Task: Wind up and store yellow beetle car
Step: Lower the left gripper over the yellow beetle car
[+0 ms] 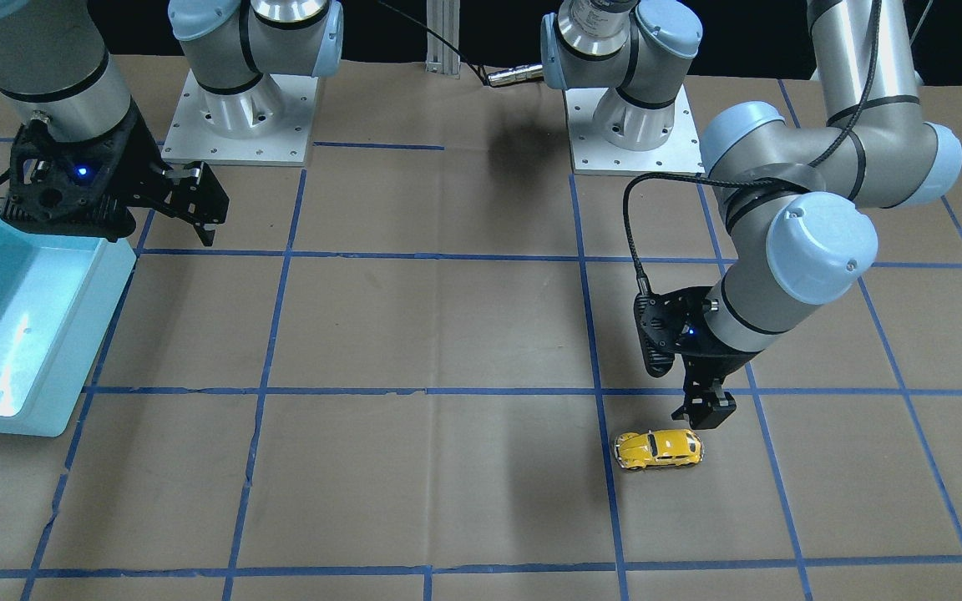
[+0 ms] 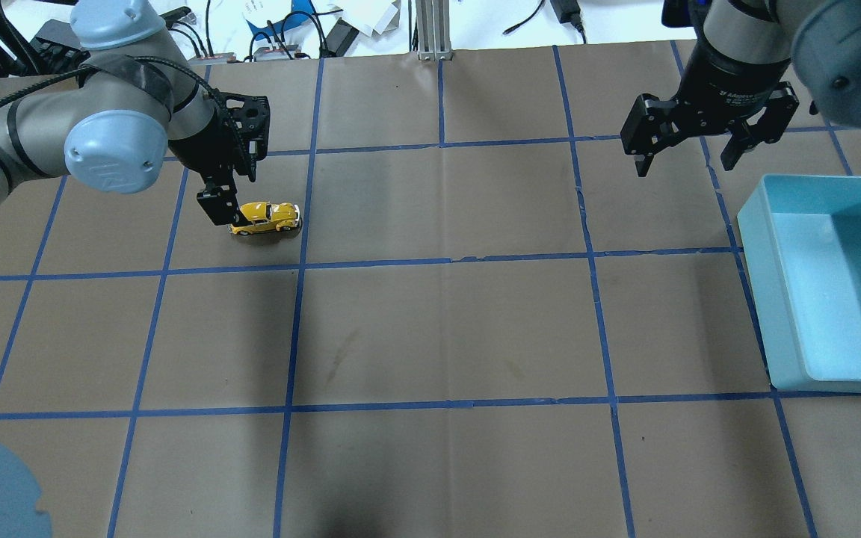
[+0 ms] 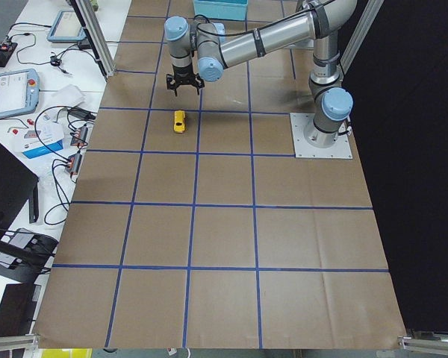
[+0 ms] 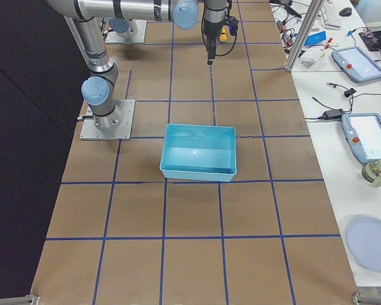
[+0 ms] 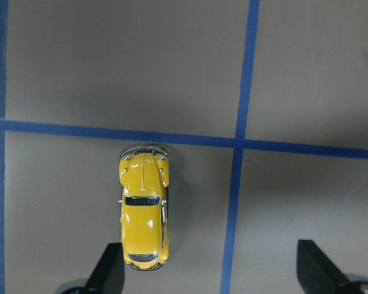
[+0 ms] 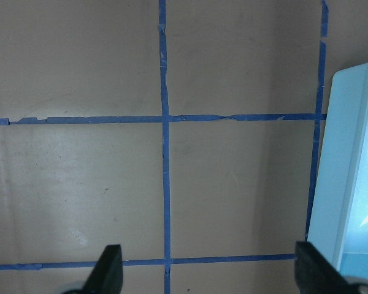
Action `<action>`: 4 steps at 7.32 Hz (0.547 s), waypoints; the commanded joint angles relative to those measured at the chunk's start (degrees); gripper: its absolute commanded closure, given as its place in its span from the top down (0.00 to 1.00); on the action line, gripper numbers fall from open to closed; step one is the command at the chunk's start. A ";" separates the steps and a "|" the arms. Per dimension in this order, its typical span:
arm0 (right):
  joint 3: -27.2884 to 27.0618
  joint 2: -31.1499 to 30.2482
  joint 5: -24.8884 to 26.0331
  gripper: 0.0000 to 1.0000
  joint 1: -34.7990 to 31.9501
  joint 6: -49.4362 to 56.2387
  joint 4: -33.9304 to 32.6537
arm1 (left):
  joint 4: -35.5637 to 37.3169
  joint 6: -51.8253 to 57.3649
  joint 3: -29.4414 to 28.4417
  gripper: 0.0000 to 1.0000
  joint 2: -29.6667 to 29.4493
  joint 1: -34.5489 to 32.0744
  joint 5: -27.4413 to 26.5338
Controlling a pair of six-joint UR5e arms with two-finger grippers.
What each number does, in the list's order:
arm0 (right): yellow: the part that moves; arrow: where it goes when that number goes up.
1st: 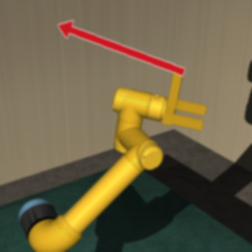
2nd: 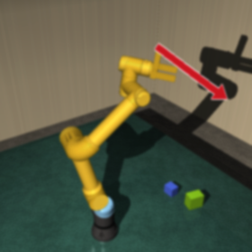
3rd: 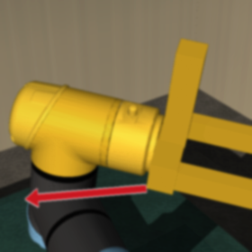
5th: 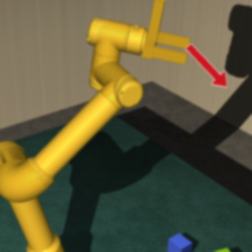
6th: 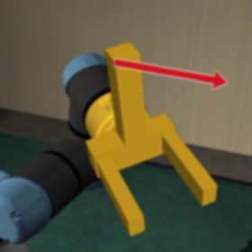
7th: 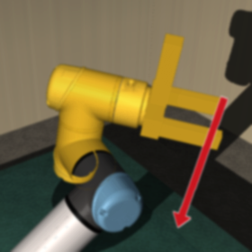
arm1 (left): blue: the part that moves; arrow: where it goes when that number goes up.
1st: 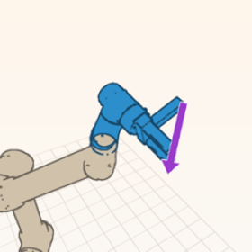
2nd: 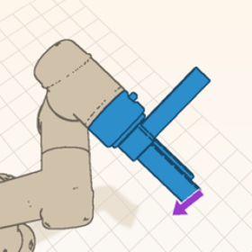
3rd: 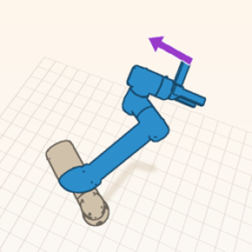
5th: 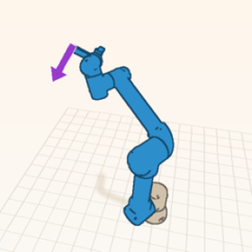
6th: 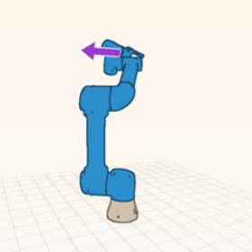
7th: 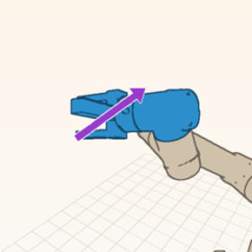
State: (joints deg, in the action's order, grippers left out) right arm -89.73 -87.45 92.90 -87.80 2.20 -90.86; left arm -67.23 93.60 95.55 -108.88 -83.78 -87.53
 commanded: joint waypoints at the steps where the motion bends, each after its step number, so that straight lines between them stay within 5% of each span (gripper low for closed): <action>1: 0.00 0.00 0.00 1.00 0.00 0.17 -0.11 | 11.69 2.11 3.57 1.00 -1.77 1.43 0.52; 4: 0.00 0.00 0.00 1.00 0.00 0.17 -0.02 | 15.03 2.12 3.78 1.00 -4.83 1.43 0.34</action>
State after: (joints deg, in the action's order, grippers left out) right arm -89.74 -87.45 92.90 -87.80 2.37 -90.92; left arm -53.03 95.72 99.79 -111.71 -82.39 -87.13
